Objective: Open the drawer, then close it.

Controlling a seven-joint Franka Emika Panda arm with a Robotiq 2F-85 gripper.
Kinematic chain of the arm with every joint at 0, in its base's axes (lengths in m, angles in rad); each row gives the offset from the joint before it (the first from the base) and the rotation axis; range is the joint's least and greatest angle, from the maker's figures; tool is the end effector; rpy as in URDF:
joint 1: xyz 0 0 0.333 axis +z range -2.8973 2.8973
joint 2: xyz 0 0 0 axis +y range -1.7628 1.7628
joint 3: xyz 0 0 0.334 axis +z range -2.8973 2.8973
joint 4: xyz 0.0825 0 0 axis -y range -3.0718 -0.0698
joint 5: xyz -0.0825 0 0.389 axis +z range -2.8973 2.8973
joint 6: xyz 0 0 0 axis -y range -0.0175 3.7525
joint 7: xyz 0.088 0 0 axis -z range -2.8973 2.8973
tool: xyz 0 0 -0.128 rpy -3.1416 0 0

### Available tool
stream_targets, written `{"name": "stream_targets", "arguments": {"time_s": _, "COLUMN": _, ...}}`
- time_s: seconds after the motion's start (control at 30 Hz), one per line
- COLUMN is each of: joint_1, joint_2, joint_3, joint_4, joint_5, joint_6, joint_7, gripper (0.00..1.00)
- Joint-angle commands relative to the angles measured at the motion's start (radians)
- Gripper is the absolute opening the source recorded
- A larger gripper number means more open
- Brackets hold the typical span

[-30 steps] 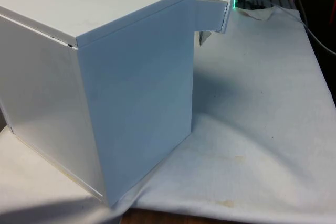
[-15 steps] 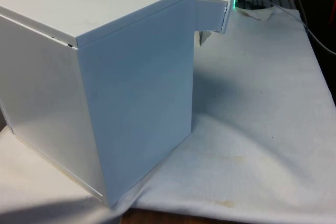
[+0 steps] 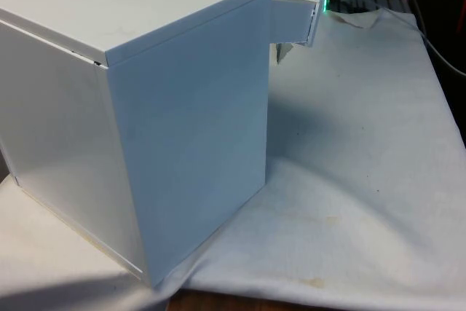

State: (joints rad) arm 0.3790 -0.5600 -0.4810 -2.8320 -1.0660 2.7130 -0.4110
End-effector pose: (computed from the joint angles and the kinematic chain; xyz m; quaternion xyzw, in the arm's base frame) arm 0.3706 0.0014 0.3685 0.7878 0.5448 0.1685 0.2327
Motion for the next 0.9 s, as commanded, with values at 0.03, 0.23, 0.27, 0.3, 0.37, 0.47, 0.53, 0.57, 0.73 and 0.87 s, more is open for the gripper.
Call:
{"name": "stream_targets", "arguments": {"time_s": 0.03, "joint_1": -0.009, "joint_2": 0.0, "joint_3": 0.012, "joint_4": 0.006, "joint_5": -0.017, "joint_6": -0.004, "joint_7": 0.014, "gripper": 0.13}}
{"name": "stream_targets", "arguments": {"time_s": 0.23, "joint_1": -0.015, "joint_2": 0.022, "joint_3": 0.005, "joint_4": 0.015, "joint_5": -0.026, "joint_6": 0.001, "joint_7": 0.018, "gripper": 0.0}}
{"name": "stream_targets", "arguments": {"time_s": 0.27, "joint_1": -0.016, "joint_2": 0.028, "joint_3": 0.004, "joint_4": 0.018, "joint_5": -0.029, "joint_6": 0.002, "joint_7": 0.02, "gripper": 0.0}}
{"name": "stream_targets", "arguments": {"time_s": 0.3, "joint_1": -0.017, "joint_2": 0.034, "joint_3": 0.003, "joint_4": 0.021, "joint_5": -0.031, "joint_6": 0.002, "joint_7": 0.022, "gripper": 0.0}}
{"name": "stream_targets", "arguments": {"time_s": 0.37, "joint_1": -0.019, "joint_2": 0.057, "joint_3": -0.001, "joint_4": 0.033, "joint_5": -0.038, "joint_6": 0.005, "joint_7": 0.028, "gripper": 0.0}}
{"name": "stream_targets", "arguments": {"time_s": 0.47, "joint_1": -0.019, "joint_2": 0.064, "joint_3": -0.002, "joint_4": 0.037, "joint_5": -0.041, "joint_6": 0.005, "joint_7": 0.031, "gripper": 0.0}}
{"name": "stream_targets", "arguments": {"time_s": 0.53, "joint_1": -0.019, "joint_2": 0.082, "joint_3": -0.008, "joint_4": 0.05, "joint_5": -0.053, "joint_6": 0.005, "joint_7": 0.04, "gripper": 0.0}}
{"name": "stream_targets", "arguments": {"time_s": 0.57, "joint_1": -0.019, "joint_2": 0.087, "joint_3": -0.01, "joint_4": 0.054, "joint_5": -0.059, "joint_6": 0.004, "joint_7": 0.043, "gripper": 0.0}}
{"name": "stream_targets", "arguments": {"time_s": 0.73, "joint_1": -0.019, "joint_2": 0.1, "joint_3": -0.016, "joint_4": 0.072, "joint_5": -0.087, "joint_6": -0.003, "joint_7": 0.054, "gripper": 0.0}}
{"name": "stream_targets", "arguments": {"time_s": 0.87, "joint_1": -0.02, "joint_2": 0.104, "joint_3": -0.019, "joint_4": 0.083, "joint_5": -0.115, "joint_6": -0.01, "joint_7": 0.066, "gripper": 0.0}}
